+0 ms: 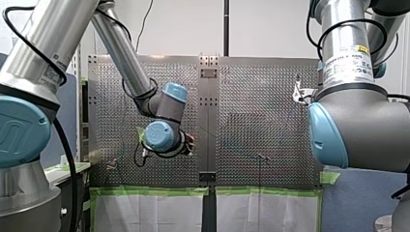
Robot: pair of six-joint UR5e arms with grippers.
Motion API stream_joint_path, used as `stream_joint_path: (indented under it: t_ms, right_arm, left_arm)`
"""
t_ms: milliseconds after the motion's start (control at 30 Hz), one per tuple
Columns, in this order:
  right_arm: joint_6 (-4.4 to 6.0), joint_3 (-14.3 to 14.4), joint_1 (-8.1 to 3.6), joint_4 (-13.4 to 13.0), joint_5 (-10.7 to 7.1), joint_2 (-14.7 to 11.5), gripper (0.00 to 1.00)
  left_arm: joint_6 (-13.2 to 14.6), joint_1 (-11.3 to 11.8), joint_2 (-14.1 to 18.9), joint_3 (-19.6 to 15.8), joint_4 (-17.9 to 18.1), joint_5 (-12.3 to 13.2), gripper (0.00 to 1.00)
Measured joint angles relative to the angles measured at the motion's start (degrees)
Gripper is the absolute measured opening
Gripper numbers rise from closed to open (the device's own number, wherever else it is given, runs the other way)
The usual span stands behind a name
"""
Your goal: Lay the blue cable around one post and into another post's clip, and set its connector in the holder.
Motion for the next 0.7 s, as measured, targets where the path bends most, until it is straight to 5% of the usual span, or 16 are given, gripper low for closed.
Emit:
stream_joint_path:
  t_ms: [267,700]
  right_arm:
    - [0.0,0.0,0.0,0.0,0.0,0.0,1.0]
    - [0.0,0.0,0.0,0.0,0.0,0.0,1.0]
  left_arm:
    - [-2.8,-3.8,-4.4,3.8,4.4,2.5,1.0]
    - [-3.6,-2.1,-8.8,4.1,11.2,3.4,1.0]
